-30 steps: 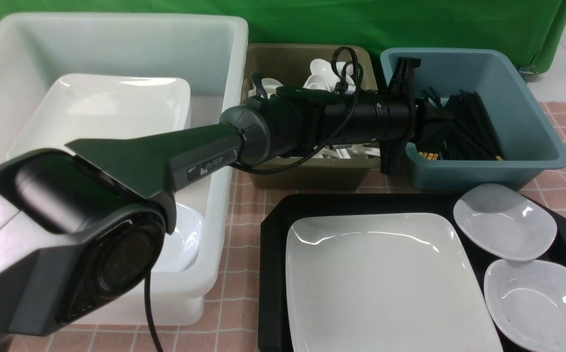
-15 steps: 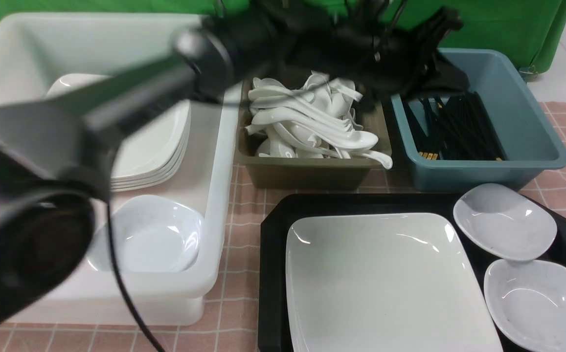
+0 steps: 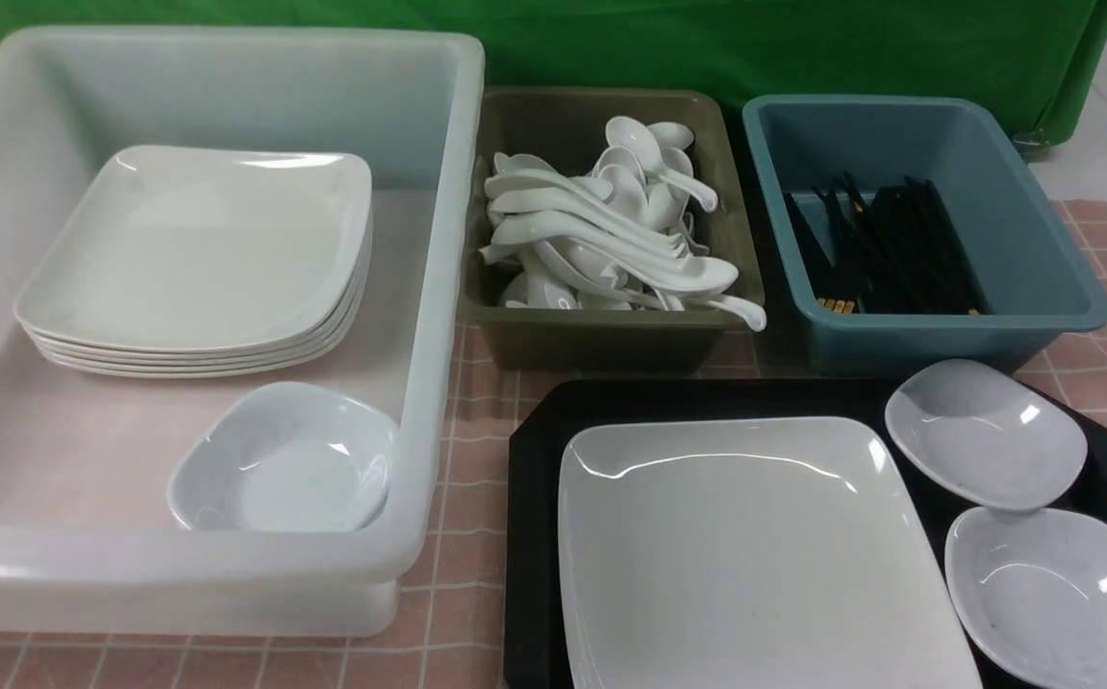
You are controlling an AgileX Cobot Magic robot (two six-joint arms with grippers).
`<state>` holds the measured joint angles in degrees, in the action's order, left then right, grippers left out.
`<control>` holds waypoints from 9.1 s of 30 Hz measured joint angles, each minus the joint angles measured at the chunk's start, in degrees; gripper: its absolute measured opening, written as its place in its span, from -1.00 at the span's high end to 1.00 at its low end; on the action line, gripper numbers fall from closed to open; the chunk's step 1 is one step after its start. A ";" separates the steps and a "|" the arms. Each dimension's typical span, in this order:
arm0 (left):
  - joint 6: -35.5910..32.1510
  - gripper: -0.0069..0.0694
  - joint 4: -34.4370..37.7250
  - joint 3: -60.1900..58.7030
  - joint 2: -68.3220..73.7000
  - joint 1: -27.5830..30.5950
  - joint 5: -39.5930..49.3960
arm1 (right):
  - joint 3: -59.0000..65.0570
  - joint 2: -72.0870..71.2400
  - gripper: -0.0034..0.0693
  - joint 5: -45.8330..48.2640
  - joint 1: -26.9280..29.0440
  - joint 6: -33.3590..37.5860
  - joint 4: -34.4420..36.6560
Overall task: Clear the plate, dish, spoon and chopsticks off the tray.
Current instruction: Use the right arm to grab a small plate from the dinner plate, then use the right arm to put the small plate into the large storage box on the left, then use the right arm to grab a small plate from the dinner plate, then use the right arm to put the small plate into the large storage box on the left, then use the right arm to grab a plate from the dinner plate
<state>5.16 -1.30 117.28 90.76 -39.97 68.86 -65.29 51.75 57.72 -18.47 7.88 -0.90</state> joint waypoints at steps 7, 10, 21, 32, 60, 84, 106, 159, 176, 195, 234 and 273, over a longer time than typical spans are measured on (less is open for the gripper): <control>2.69 0.83 -0.74 -24.61 -16.84 -5.90 -7.91 | 0.96 11.07 0.73 6.94 0.00 8.61 4.31; 3.18 0.83 0.04 -41.19 -24.73 -8.30 -19.44 | 4.79 15.33 0.52 6.75 0.00 9.46 3.72; 3.01 0.83 4.10 -78.67 -33.63 -8.77 -52.19 | 18.29 24.73 -0.57 -7.07 0.00 9.58 -3.15; 2.96 0.83 4.10 -81.50 -32.39 -8.77 -60.68 | 19.36 35.97 -0.64 -14.98 0.00 8.94 -11.15; 5.58 0.83 4.10 -81.44 -32.39 -8.72 -62.59 | 9.64 31.76 0.67 -2.02 -0.04 5.81 -11.49; 1.23 0.83 1.30 -53.59 -32.76 27.86 -13.30 | -28.81 36.21 0.69 -8.41 -25.48 12.13 12.66; -5.16 0.83 11.40 -61.70 -40.48 41.38 -4.05 | -49.82 72.80 0.65 -18.37 -35.14 15.44 9.67; -20.04 0.83 18.02 -52.08 -4.99 -2.79 -35.99 | 2.33 46.06 -0.69 -17.93 1.67 -1.79 -19.84; -20.45 0.83 17.35 -49.64 -0.40 -2.98 -37.36 | 2.44 55.82 -0.46 -26.82 1.71 -3.16 -24.45; -18.31 0.83 17.12 -49.64 -0.46 -2.98 -36.99 | -0.45 38.66 0.70 -12.05 -4.52 -1.43 -18.26; -9.42 0.83 7.16 -63.82 -37.92 39.38 -14.22 | -50.29 73.22 0.34 -15.78 -35.04 18.95 11.34; -21.48 0.83 22.88 -62.11 -17.73 1.06 -32.31 | 10.49 27.58 0.71 -1.35 10.00 1.70 11.71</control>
<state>-16.32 21.58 55.17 73.03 -38.91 36.55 -54.81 79.32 56.37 -8.46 9.58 10.81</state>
